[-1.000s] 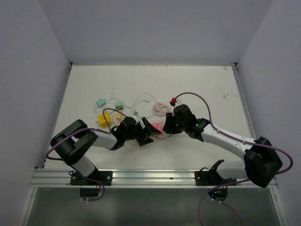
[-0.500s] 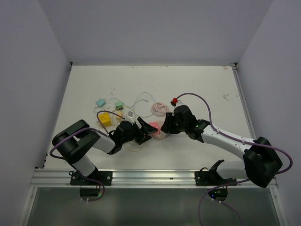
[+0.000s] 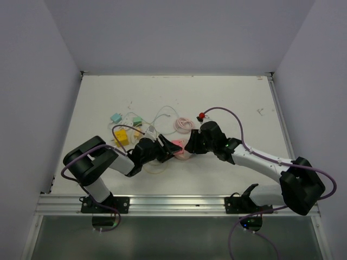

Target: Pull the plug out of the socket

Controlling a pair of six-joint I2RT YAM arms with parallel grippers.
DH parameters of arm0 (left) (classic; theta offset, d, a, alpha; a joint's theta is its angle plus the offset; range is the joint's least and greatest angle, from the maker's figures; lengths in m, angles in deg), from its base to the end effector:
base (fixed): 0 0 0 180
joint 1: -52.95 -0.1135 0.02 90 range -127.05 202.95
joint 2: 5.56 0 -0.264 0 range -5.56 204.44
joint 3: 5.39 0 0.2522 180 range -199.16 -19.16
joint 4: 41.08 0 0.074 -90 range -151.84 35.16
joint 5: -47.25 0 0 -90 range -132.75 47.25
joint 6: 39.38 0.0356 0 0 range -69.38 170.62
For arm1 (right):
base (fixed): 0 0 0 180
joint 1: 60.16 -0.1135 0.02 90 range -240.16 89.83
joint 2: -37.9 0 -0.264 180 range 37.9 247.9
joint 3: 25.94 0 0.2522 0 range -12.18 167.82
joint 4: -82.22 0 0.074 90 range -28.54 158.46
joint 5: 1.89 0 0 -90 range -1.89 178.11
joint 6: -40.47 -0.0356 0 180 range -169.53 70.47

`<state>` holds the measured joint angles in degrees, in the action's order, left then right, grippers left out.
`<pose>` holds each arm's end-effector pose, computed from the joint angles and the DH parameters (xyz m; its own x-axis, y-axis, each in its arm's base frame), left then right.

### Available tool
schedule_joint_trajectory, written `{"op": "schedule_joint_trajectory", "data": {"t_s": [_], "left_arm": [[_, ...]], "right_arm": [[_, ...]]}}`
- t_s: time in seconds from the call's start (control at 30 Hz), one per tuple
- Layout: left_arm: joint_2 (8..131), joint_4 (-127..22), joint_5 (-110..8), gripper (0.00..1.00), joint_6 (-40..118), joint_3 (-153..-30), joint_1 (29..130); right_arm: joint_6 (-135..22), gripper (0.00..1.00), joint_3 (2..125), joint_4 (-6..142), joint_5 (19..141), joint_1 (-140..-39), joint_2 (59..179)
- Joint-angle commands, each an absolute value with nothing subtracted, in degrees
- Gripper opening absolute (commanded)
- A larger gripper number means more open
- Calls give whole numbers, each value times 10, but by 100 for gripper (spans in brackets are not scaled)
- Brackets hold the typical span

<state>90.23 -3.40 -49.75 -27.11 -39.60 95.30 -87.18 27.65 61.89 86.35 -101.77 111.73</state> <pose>0.1941 -0.1828 0.1101 -0.7975 -0.5854 -0.1460 -0.1330 0.4066 -0.9039 0.1984 0.1777 0.2085 -0.8011 0.1051 -0.5892 -0.2423 0.8432 0.4798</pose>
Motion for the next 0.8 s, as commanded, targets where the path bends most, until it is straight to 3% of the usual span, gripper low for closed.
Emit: {"op": "schedule_joint_trajectory", "data": {"t_s": [0.0, 0.17, 0.2, 0.4, 0.5, 0.77], "left_arm": [[909, -39, -472, 57, -225, -411, 953], [895, -85, -444, 35, -200, -422, 961], [889, -108, -438, 26, -192, -424, 965], [865, -223, -377, 4, -178, -445, 972], [858, -293, -346, 0, -172, -465, 977], [852, -402, -284, 0, -187, -481, 982]], "right_arm": [[-894, 0, 282, 658, 828, -1021, 1123], [-895, 0, 303, 628, 835, -1021, 1123], [-895, 0, 305, 622, 839, -1021, 1122], [-893, 0, 333, 581, 850, -1021, 1108], [-891, 0, 346, 567, 856, -1021, 1100], [-886, 0, 377, 515, 879, -1020, 1067]]}}
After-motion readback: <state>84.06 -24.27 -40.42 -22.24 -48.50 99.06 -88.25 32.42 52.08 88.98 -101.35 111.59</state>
